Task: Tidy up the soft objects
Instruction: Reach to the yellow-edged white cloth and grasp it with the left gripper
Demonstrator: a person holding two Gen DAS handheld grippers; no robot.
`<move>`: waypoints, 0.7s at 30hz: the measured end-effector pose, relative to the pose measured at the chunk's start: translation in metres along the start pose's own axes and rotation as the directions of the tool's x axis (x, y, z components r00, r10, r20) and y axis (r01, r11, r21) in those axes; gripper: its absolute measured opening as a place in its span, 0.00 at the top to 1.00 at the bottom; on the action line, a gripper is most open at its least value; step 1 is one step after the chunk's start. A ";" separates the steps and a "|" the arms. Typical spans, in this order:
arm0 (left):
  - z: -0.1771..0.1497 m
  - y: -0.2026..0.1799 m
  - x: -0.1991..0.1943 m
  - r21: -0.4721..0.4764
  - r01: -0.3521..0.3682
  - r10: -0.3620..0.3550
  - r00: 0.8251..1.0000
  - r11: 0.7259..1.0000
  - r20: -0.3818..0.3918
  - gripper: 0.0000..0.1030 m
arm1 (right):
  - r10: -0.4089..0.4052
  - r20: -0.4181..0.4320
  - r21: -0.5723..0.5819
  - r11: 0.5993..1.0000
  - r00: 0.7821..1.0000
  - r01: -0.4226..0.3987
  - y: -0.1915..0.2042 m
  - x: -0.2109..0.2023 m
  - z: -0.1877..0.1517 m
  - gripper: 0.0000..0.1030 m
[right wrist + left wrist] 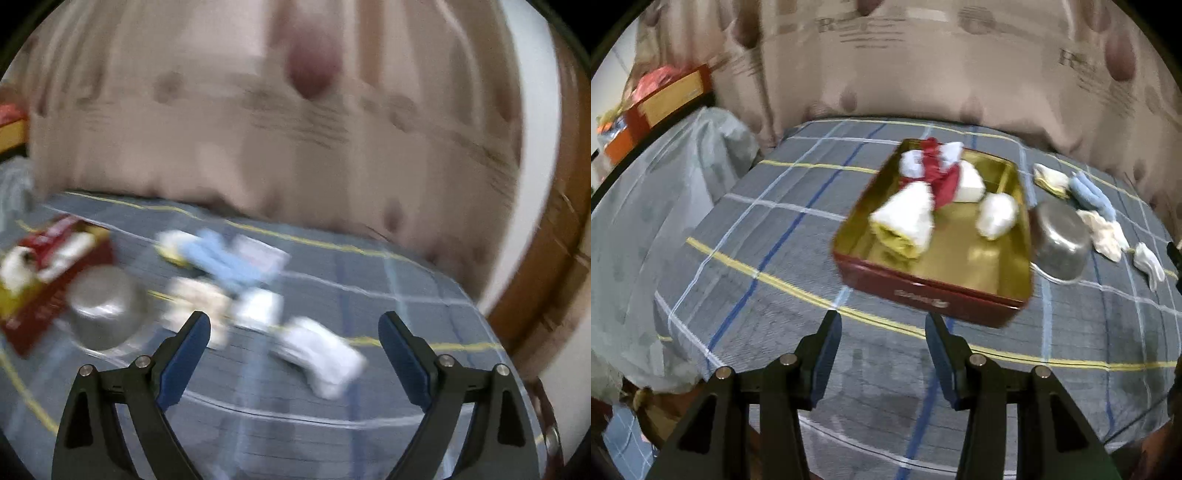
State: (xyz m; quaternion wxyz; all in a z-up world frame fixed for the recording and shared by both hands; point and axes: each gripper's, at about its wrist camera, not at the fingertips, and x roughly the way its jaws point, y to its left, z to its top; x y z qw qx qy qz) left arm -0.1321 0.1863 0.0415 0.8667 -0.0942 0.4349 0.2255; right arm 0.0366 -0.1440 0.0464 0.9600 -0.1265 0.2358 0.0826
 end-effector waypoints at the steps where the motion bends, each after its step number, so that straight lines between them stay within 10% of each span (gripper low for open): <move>1: 0.001 -0.005 0.000 0.010 0.004 -0.004 1.000 1.000 0.000 0.53 | -0.013 -0.015 0.019 1.000 1.000 0.014 -0.012 0.007 -0.006 0.12; 21: 0.054 -0.152 0.044 0.285 0.103 -0.095 0.995 0.953 -0.045 0.53 | -0.005 -0.123 0.189 0.982 0.992 0.028 -0.058 0.035 -0.050 0.01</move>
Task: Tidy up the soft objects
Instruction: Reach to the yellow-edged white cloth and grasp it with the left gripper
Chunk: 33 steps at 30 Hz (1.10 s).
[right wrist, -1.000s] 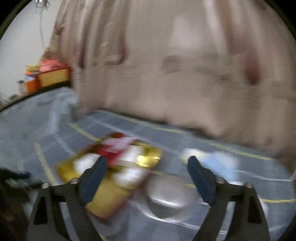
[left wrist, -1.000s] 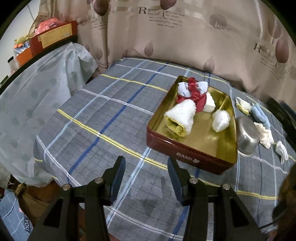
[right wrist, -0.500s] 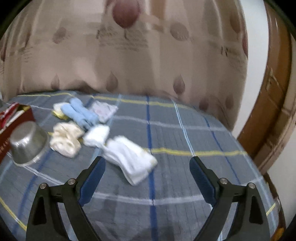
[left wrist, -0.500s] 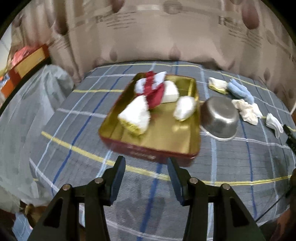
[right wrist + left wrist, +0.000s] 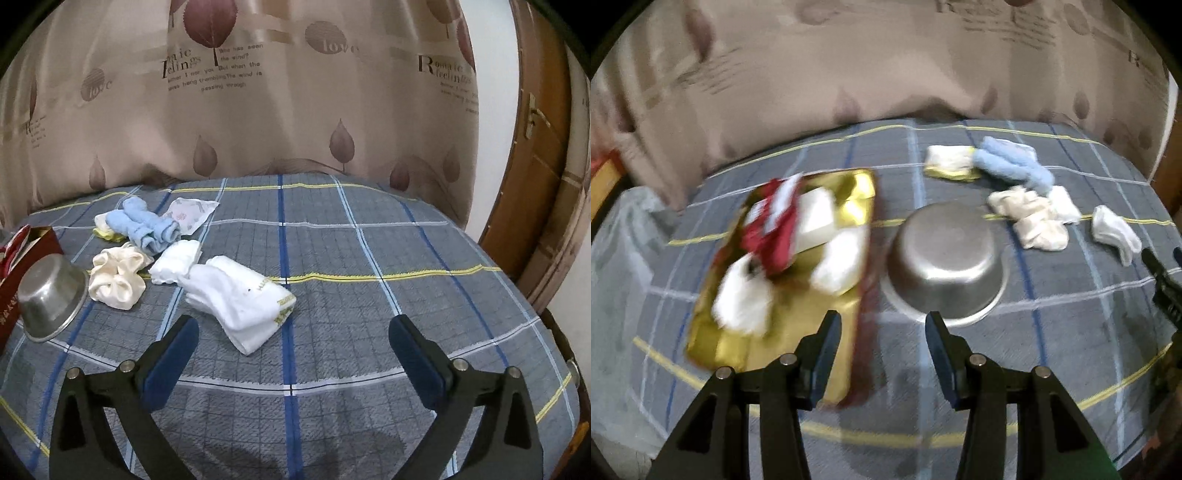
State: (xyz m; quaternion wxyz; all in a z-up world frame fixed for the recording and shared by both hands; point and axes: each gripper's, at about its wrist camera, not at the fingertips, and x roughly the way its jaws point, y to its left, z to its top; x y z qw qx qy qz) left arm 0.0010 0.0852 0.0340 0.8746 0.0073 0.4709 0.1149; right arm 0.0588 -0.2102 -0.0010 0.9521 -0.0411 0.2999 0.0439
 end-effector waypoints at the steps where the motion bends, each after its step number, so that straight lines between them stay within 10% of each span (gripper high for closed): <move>1: 0.007 -0.004 0.005 0.008 0.018 -0.018 1.000 1.000 -0.009 0.53 | 0.006 -0.003 0.001 1.000 1.000 -0.006 0.000 0.001 0.000 0.01; 17: 0.163 -0.018 0.121 -0.073 0.296 -0.304 0.936 0.952 -0.177 0.53 | 0.044 -0.004 0.019 0.999 0.999 -0.044 -0.002 0.002 -0.002 0.00; 27: 0.201 0.004 0.202 -0.298 0.413 -0.491 0.828 0.861 -0.272 0.53 | 0.062 -0.006 0.020 0.998 0.998 -0.062 -0.003 0.001 -0.002 0.00; 33: 0.208 0.003 0.213 -0.314 0.394 -0.477 0.842 0.864 -0.254 0.52 | 0.066 -0.015 0.017 0.998 0.998 -0.066 -0.002 0.003 -0.001 0.00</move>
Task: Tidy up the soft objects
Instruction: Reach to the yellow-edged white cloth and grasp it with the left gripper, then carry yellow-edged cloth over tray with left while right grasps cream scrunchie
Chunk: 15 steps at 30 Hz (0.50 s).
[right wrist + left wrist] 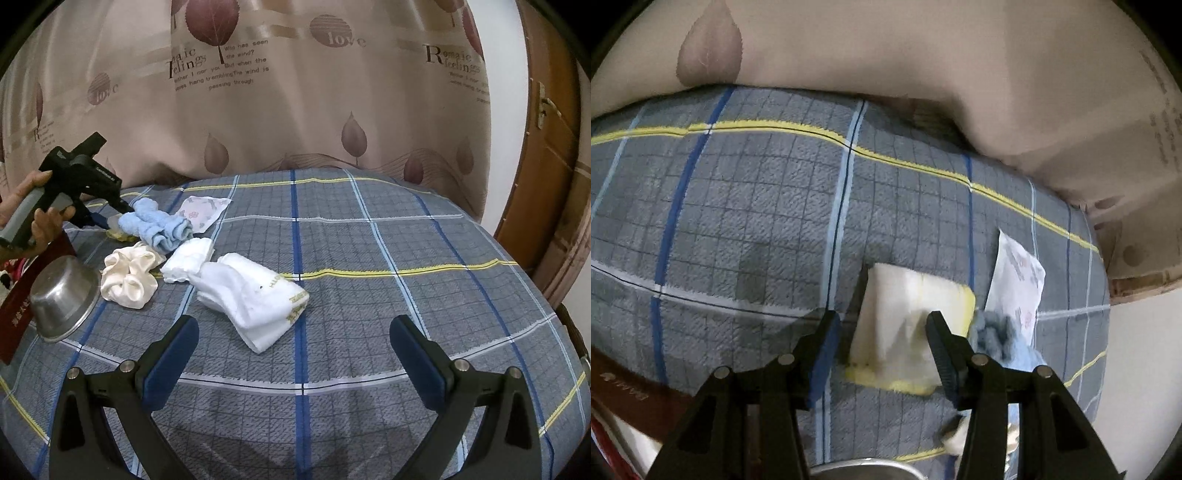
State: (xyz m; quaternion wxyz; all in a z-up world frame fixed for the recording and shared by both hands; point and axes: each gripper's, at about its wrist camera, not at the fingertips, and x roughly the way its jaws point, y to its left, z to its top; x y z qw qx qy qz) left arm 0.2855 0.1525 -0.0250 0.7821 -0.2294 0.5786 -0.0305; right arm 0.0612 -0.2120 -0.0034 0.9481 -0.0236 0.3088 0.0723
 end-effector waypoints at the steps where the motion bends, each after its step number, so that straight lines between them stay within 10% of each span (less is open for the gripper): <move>1: 0.000 0.001 0.000 -0.017 0.006 -0.006 1.000 1.000 0.004 0.52 | 0.003 0.000 0.002 1.000 1.000 -0.003 0.000 0.000 0.000 0.00; 15: -0.020 -0.019 -0.008 0.083 -0.070 0.059 0.991 0.994 0.123 0.85 | -0.007 -0.029 0.002 1.000 1.000 0.007 0.000 0.005 0.000 0.00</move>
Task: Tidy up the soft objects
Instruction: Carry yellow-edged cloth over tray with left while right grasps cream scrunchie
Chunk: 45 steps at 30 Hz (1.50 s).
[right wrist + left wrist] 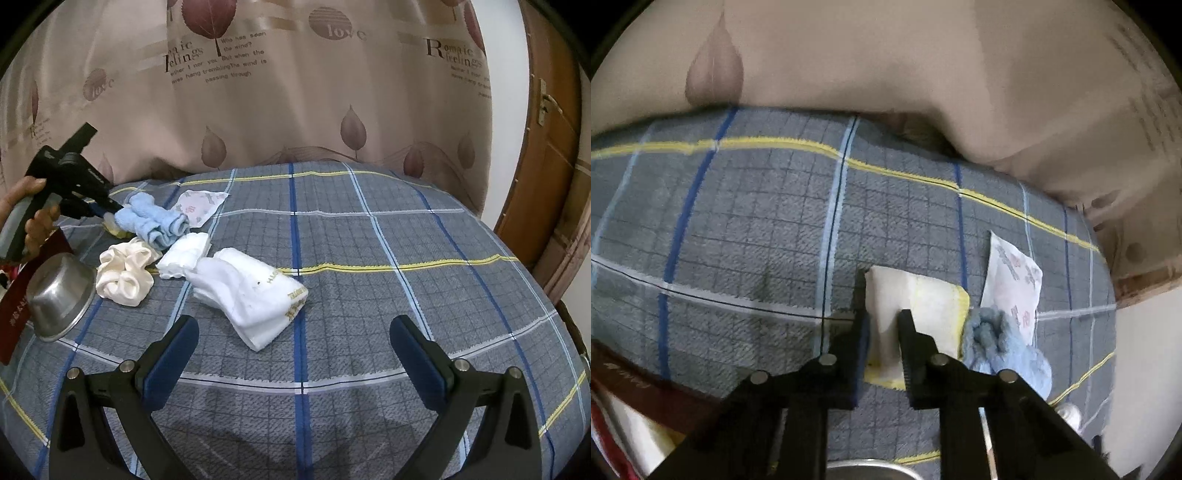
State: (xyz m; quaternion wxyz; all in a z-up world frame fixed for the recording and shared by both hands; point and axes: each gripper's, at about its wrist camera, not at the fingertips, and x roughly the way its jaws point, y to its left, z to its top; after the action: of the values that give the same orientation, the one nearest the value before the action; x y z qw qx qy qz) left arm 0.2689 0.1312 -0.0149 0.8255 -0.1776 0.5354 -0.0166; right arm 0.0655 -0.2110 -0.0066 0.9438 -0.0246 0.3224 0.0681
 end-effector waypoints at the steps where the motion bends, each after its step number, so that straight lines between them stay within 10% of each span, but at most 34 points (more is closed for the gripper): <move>1: -0.004 -0.003 -0.004 0.018 -0.016 0.015 1.000 1.000 0.016 0.86 | -0.001 -0.001 -0.001 1.000 1.000 0.001 0.000 0.000 0.000 0.00; 29: -0.176 0.018 -0.178 -0.075 -0.057 0.078 0.944 0.996 0.320 0.85 | 0.076 0.059 -0.031 0.997 0.995 -0.074 0.007 -0.014 0.000 0.00; 45: -0.229 0.042 -0.218 -0.158 -0.018 0.077 0.921 0.987 0.381 0.85 | 0.276 -0.085 -0.178 0.941 0.957 -0.287 0.118 0.026 0.043 0.14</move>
State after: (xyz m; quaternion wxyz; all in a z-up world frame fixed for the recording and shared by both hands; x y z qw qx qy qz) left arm -0.0352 0.1552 0.0800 0.8991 -0.2263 0.3662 0.0794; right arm 0.0947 -0.0877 0.0112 0.9079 -0.0696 0.3421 0.2320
